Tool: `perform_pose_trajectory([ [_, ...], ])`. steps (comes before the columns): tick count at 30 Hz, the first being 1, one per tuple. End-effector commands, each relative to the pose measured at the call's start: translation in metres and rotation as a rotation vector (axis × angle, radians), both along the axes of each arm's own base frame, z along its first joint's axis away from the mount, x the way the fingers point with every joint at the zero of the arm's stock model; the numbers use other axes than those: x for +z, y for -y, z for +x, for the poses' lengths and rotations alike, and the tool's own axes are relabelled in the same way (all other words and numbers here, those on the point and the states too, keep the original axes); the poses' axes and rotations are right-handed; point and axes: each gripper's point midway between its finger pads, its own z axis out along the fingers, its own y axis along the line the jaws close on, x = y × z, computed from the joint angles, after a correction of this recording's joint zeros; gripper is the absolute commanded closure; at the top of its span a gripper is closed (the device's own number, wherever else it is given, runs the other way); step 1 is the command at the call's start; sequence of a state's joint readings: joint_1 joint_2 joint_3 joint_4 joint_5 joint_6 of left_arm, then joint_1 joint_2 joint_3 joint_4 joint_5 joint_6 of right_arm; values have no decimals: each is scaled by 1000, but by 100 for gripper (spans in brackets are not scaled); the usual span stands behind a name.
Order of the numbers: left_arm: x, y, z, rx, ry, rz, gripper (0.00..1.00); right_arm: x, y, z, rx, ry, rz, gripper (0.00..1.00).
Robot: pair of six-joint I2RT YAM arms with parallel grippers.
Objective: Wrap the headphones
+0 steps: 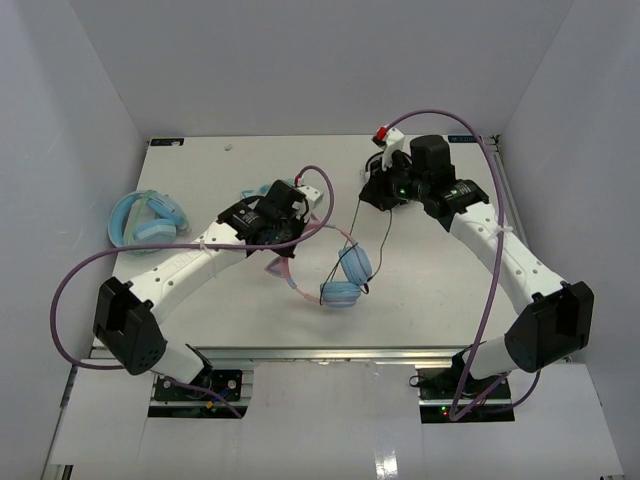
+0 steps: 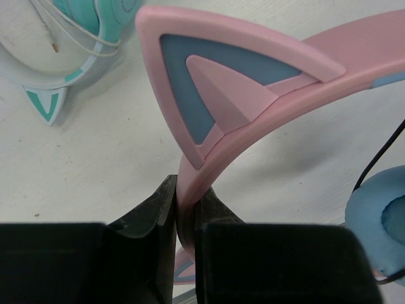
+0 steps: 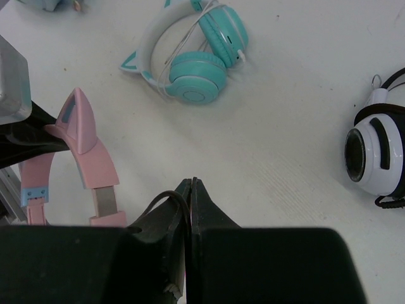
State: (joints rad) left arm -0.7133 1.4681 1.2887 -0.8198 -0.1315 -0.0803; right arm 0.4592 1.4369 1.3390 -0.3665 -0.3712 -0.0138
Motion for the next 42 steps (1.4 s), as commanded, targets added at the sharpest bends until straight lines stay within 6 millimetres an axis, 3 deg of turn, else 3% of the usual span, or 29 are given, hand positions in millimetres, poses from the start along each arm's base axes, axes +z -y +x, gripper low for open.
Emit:
perform_pose_trajectory([
  [1, 9, -14, 19, 121, 81, 92, 100, 16, -22, -13, 80, 42, 12, 92],
  [7, 1, -20, 35, 313, 59, 116, 100, 11, -45, -50, 156, 12, 24, 92],
  [12, 6, -29, 47, 451, 41, 58, 100, 0, -59, -79, 196, -55, 68, 92],
  [20, 22, -42, 54, 526, 75, -13, 100, -10, -63, -109, 202, -59, 152, 92],
  [26, 30, -34, 60, 551, 72, -122, 100, -14, -89, -135, 271, -68, 196, 91],
  [30, 39, -23, 62, 548, 94, -242, 100, -27, -99, -142, 261, -74, 221, 86],
  [42, 81, -24, 59, 612, 122, -469, 100, -86, -97, -157, 123, -46, 150, 85],
])
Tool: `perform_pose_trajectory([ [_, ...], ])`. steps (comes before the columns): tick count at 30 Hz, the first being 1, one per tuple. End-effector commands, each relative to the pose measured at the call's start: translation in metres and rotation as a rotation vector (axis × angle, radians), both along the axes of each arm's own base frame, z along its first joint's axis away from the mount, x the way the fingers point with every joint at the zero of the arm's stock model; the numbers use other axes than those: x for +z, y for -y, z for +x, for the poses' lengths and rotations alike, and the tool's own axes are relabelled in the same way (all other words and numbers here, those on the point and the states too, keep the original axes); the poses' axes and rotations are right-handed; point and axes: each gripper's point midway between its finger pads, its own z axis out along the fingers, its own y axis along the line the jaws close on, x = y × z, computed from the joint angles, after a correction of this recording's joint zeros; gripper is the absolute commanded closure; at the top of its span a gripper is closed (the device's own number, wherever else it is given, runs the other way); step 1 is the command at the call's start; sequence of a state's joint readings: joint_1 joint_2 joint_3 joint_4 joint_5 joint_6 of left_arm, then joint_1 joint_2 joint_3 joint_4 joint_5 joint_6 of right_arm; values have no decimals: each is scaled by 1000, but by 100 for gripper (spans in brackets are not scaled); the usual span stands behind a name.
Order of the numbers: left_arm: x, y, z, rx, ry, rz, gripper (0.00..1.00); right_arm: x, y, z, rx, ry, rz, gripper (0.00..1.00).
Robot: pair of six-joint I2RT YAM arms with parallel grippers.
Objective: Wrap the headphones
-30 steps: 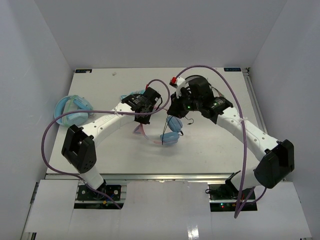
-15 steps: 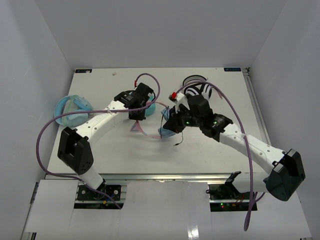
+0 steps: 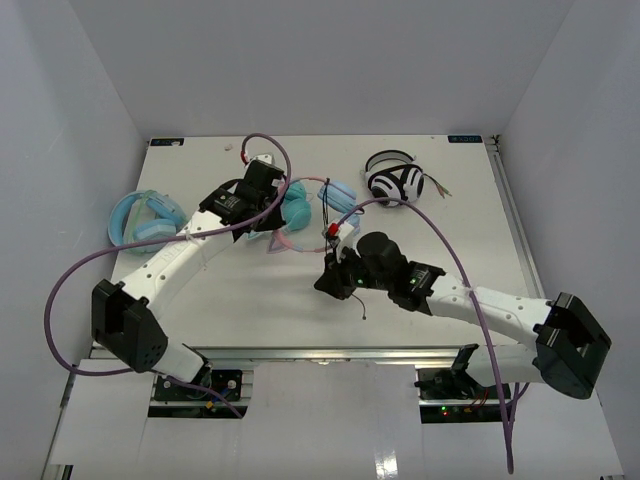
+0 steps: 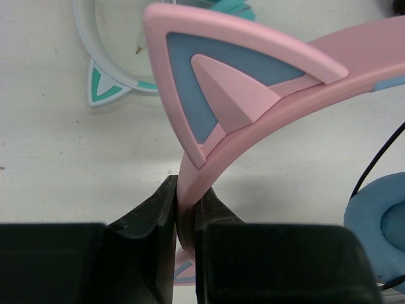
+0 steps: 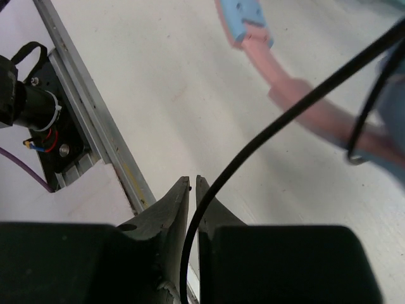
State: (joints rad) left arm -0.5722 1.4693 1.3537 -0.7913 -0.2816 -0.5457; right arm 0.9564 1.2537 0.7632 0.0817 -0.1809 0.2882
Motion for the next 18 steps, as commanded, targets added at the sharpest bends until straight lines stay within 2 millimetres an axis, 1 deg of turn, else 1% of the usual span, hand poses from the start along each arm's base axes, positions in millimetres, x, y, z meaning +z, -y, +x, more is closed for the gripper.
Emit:
perform_pose_trajectory([
  [1, 55, 11, 5, 32, 137, -207, 100, 10, -6, 7, -91, 90, 51, 85],
  [3, 61, 11, 2, 27, 147, -235, 100, 1, 0, 12, -137, 104, 34, 85],
  [6, 71, 6, -2, 31, 172, -253, 100, -11, 5, 10, -149, 125, 31, 84],
  [9, 74, -2, -5, 47, 187, -255, 100, -22, 11, 9, -165, 140, 38, 84],
  [12, 74, -7, -7, 52, 188, -260, 100, -27, 14, 8, -164, 149, 49, 84],
  [16, 75, -7, -10, 45, 189, -277, 100, -37, 17, 11, -183, 151, 30, 86],
  [18, 75, -6, -12, 37, 189, -286, 100, -43, 19, 14, -201, 163, 26, 89],
])
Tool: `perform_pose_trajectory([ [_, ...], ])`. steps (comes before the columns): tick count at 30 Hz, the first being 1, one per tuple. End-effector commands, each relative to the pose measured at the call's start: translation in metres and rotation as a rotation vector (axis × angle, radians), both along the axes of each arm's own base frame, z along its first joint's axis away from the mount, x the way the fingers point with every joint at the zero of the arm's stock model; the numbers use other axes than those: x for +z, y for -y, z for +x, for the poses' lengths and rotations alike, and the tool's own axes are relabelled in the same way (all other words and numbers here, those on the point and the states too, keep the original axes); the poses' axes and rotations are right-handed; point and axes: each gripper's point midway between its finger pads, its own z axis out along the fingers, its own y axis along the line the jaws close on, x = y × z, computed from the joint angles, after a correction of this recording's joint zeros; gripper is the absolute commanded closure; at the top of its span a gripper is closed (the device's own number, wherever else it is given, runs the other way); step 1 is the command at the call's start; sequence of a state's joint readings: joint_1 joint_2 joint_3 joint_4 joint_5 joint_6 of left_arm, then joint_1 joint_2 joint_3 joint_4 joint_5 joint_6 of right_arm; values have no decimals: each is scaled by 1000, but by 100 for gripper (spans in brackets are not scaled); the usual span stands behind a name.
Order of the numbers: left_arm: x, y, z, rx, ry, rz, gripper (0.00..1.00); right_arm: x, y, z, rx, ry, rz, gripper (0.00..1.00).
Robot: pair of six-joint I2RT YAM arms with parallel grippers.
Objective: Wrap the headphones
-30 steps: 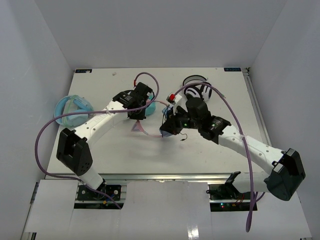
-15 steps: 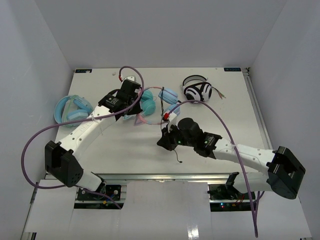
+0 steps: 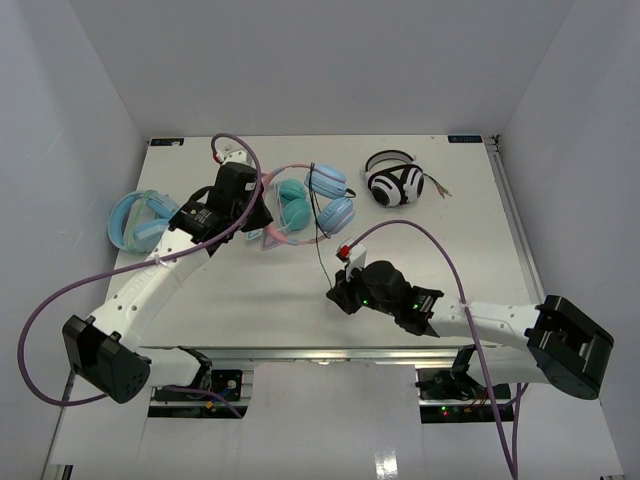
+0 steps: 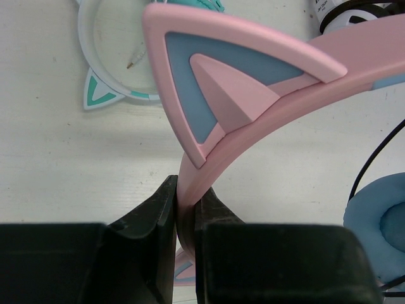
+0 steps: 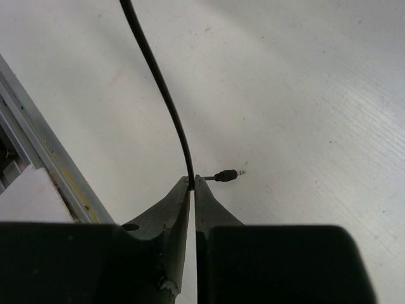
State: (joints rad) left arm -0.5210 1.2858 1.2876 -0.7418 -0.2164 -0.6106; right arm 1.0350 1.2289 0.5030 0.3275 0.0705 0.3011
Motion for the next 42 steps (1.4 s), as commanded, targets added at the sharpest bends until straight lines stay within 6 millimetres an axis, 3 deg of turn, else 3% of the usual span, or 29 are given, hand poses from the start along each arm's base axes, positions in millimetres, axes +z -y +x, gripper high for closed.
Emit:
perform_pose_trajectory([
  [1, 31, 8, 1, -12, 85, -113, 100, 13, -5, 15, -52, 84, 68, 90],
  [3, 34, 7, 0, -12, 90, -113, 100, 10, -5, 17, -54, 94, 63, 90],
  [14, 41, 7, -4, -28, 98, -127, 100, 13, -16, 25, -13, 199, 102, 68],
  [19, 44, 9, -7, -40, 99, -140, 100, 15, -21, 27, 8, 256, 134, 66],
  [26, 49, 11, -9, -51, 102, -156, 100, -6, -30, 26, 50, 262, 123, 64],
  [35, 45, 11, -8, -40, 92, -158, 100, 25, -36, 18, 100, 378, 299, 55],
  [42, 47, 16, -11, -56, 86, -193, 100, 46, -40, 33, 34, 453, 359, 50],
])
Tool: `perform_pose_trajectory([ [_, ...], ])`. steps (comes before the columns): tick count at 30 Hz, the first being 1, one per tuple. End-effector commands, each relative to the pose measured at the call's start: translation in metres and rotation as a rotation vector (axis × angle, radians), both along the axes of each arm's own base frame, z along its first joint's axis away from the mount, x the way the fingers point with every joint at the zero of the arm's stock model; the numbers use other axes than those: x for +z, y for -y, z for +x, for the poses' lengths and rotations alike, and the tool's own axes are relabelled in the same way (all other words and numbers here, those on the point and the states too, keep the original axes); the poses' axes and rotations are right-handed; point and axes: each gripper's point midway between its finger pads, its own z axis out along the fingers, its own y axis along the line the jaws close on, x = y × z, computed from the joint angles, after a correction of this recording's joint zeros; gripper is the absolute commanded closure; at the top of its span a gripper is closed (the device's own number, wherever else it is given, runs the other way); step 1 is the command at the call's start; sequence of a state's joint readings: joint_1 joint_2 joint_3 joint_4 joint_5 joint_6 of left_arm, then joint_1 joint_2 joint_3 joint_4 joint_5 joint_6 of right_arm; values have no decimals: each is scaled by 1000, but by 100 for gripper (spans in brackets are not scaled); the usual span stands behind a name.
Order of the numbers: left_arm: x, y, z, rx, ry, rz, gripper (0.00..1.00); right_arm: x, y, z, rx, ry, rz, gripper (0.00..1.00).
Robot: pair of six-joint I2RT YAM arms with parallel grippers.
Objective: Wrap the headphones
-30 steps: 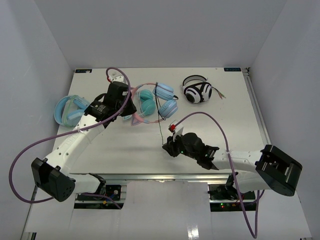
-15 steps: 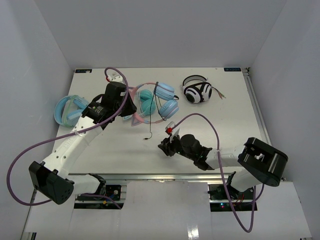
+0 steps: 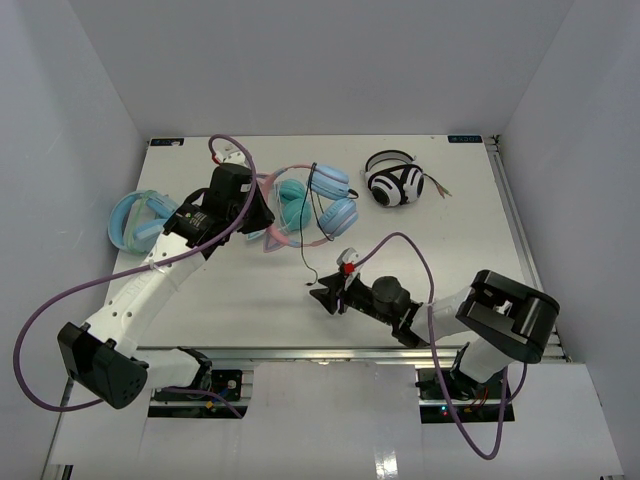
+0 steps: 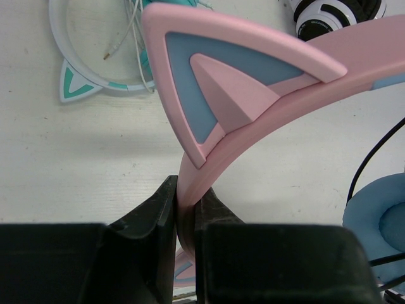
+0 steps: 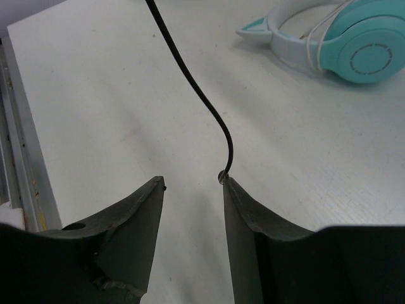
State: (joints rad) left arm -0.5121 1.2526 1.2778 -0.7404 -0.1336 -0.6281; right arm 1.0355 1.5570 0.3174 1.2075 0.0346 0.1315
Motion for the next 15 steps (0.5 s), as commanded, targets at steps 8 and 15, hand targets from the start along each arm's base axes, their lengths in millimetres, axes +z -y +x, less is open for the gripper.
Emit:
perform_pose_trajectory([
  [8, 43, 10, -4, -19, 98, -146, 100, 48, -20, 38, -99, 149, 169, 51],
  [15, 44, 12, -7, -29, 97, -161, 100, 62, -23, 45, -110, 191, 238, 52],
])
